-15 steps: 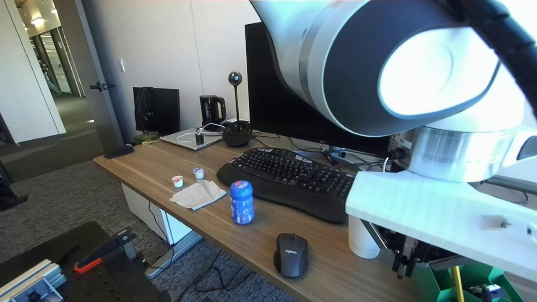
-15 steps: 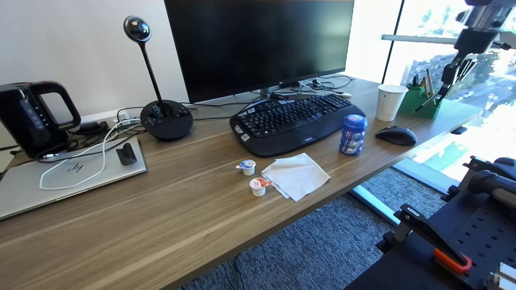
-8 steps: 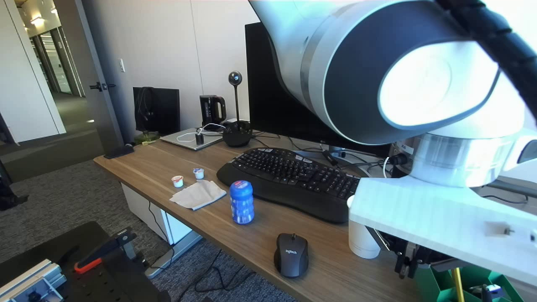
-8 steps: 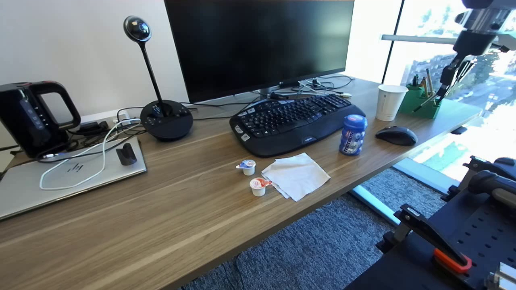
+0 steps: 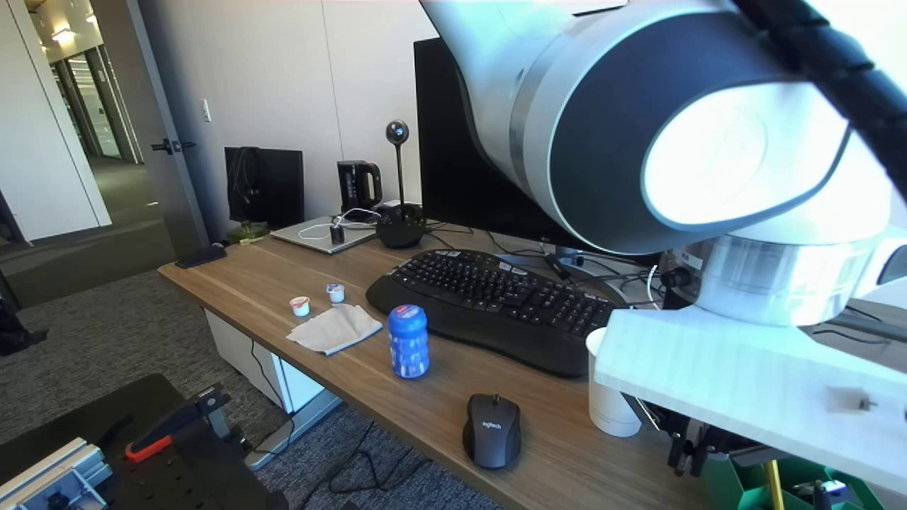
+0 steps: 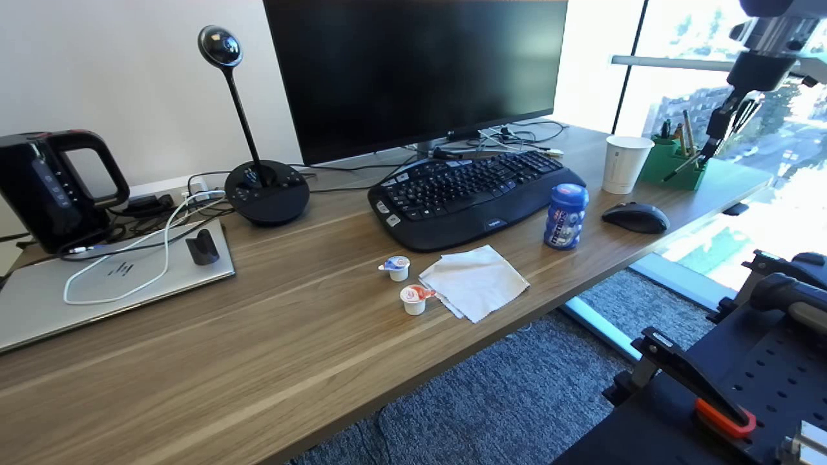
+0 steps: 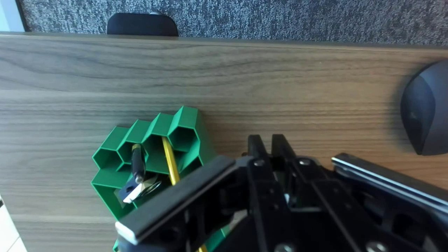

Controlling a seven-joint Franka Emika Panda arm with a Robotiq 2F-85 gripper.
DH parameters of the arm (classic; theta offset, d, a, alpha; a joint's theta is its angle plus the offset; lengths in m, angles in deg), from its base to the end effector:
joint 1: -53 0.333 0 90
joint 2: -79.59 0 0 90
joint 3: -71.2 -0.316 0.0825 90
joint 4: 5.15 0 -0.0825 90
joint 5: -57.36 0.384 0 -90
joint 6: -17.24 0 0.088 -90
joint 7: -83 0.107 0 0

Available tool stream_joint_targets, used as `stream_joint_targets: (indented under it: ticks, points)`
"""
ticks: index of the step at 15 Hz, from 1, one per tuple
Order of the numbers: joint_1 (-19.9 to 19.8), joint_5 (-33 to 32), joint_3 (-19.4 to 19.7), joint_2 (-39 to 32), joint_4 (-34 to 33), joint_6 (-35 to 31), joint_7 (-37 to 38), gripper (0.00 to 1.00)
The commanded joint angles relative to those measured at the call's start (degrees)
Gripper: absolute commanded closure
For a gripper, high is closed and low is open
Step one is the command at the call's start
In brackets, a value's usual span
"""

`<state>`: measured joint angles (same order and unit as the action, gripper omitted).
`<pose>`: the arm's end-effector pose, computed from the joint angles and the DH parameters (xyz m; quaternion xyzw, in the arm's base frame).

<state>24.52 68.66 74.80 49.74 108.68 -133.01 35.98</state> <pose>0.5255 -0.3332 0.2097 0.9962 0.0525 0.0696 0.0077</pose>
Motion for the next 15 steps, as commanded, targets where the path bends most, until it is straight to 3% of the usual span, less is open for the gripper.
stream_joint_targets:
  ticks: [1, 15]
  points:
    - [-1.3, 0.5, -1.0, -1.1, -0.9, -0.9, -1.5, 0.97]
    - [-1.7, 0.0, -1.3, -1.0, -0.2, -1.5, -3.9, 0.97]
